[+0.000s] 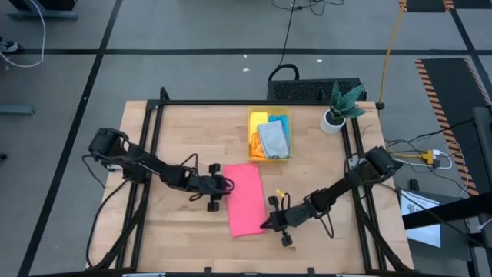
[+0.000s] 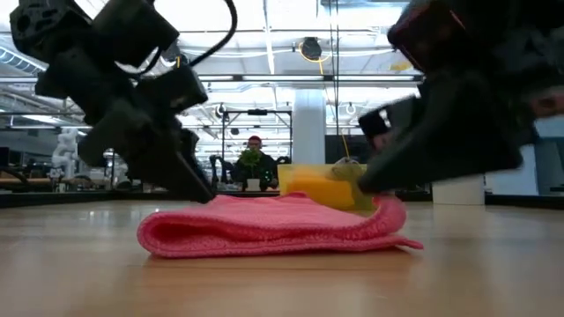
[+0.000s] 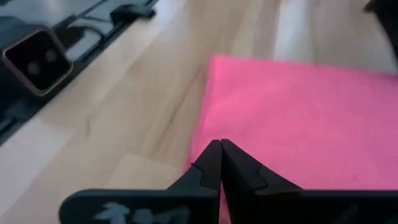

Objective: Fold microfiber towels
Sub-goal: Fold the pink microfiber towel

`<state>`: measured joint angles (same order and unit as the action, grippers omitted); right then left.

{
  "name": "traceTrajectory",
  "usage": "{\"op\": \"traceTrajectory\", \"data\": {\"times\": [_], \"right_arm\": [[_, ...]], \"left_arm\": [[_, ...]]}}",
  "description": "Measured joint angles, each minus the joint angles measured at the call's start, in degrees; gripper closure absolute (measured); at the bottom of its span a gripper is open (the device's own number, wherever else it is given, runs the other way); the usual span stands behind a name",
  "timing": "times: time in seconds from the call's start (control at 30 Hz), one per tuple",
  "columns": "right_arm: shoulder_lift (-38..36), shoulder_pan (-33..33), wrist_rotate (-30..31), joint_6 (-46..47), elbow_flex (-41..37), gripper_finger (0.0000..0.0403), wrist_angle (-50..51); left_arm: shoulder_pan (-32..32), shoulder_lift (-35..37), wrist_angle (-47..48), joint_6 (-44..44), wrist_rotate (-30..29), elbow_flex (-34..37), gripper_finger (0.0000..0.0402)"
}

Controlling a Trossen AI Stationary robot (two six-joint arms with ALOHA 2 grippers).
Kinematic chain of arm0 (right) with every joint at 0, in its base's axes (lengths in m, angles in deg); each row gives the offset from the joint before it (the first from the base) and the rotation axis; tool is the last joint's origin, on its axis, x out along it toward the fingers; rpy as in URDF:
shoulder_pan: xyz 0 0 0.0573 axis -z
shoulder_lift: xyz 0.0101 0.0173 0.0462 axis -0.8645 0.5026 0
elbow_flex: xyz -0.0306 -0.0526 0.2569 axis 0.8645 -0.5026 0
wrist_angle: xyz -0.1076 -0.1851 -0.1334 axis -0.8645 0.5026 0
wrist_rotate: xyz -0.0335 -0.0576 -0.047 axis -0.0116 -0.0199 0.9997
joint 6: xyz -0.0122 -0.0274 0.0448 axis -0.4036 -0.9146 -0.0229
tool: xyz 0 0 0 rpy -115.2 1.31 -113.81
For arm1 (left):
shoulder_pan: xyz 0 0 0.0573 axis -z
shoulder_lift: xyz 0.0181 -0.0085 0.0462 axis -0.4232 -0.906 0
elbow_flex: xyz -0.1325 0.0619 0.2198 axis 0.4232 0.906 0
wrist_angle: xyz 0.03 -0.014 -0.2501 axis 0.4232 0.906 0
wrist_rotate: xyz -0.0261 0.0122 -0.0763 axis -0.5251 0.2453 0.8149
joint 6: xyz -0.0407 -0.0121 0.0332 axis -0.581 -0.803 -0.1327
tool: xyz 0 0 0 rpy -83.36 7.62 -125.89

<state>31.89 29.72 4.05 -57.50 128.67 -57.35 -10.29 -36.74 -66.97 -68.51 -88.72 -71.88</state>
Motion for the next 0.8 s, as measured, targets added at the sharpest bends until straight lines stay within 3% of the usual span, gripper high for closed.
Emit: {"op": "traceTrajectory", "data": {"times": [0.2, 0.4, 0.63, 0.8], "right_arm": [[0.8, -0.5, 0.4, -4.5, 0.0, 0.0403, -1.2], [0.5, -2.3, 0.0, -7.2, 0.0, 0.0386, -10.6], [0.5, -1.2, -3.0, -3.7, 0.0, 0.0316, -9.5], [0.5, -0.8, -3.0, -3.3, 0.0, 0.0266, -8.0]], "left_arm": [[2.5, -1.6, 0.1, -1.6, -5.8, -0.1, 0.0275], [13.0, -1.5, -6.6, 5.2, -10.5, -2.0, 0.0275], [20.3, -1.5, -16.2, 1.3, -2.8, -2.5, 0.0275], [21.9, -1.5, -17.2, 10.3, -2.1, -2.9, 0.0274]]}}
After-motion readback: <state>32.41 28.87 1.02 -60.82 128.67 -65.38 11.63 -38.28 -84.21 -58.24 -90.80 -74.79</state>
